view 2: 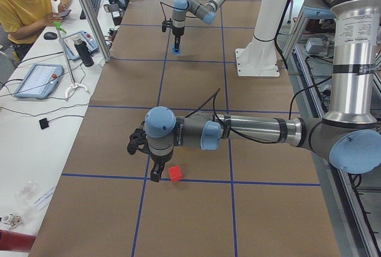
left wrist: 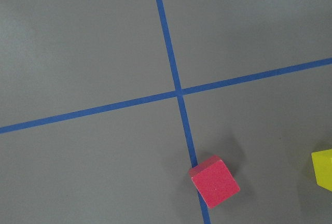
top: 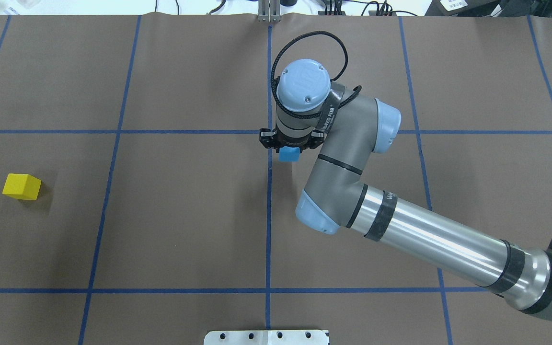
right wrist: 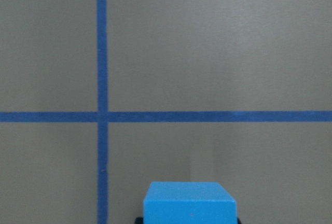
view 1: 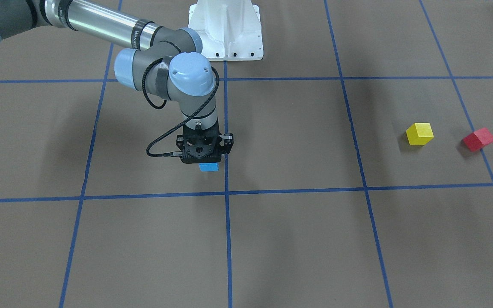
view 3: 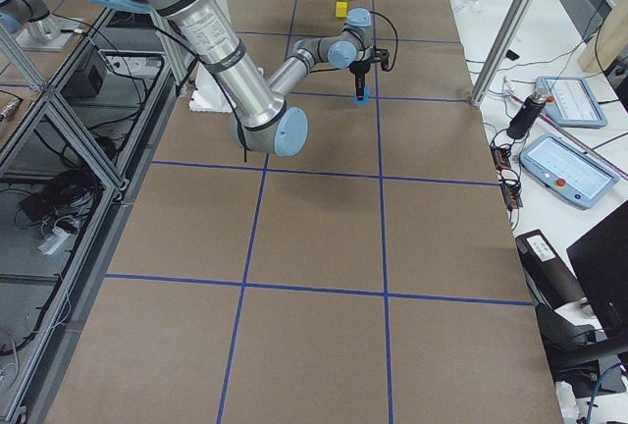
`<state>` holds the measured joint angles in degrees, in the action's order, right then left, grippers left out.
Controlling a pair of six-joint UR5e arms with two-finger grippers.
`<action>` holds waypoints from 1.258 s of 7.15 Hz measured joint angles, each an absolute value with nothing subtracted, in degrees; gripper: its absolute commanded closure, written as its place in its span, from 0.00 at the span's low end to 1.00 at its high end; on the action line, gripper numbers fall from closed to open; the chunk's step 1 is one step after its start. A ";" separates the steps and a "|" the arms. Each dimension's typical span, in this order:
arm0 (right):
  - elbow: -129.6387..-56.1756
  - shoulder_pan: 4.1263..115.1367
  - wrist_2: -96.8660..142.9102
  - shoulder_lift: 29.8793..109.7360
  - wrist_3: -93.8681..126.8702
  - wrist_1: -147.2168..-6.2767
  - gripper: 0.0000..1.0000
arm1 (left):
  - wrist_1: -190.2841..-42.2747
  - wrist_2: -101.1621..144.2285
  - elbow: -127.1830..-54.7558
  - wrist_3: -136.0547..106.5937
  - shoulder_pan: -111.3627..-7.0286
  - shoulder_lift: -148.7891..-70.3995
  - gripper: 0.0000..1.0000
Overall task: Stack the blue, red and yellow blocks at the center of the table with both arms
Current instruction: 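Carry the blue cube to the table center and lower it, then open the right gripper and withdraw the right arm away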
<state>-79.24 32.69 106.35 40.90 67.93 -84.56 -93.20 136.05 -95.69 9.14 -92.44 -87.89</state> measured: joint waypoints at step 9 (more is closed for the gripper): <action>-79.80 28.68 97.65 39.21 71.70 -82.39 0.00 | -93.20 136.06 -95.59 9.14 -92.42 -87.79 0.00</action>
<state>-79.80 28.68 97.65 39.21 71.70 -82.39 -93.20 136.06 -95.59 9.14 -92.42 -87.79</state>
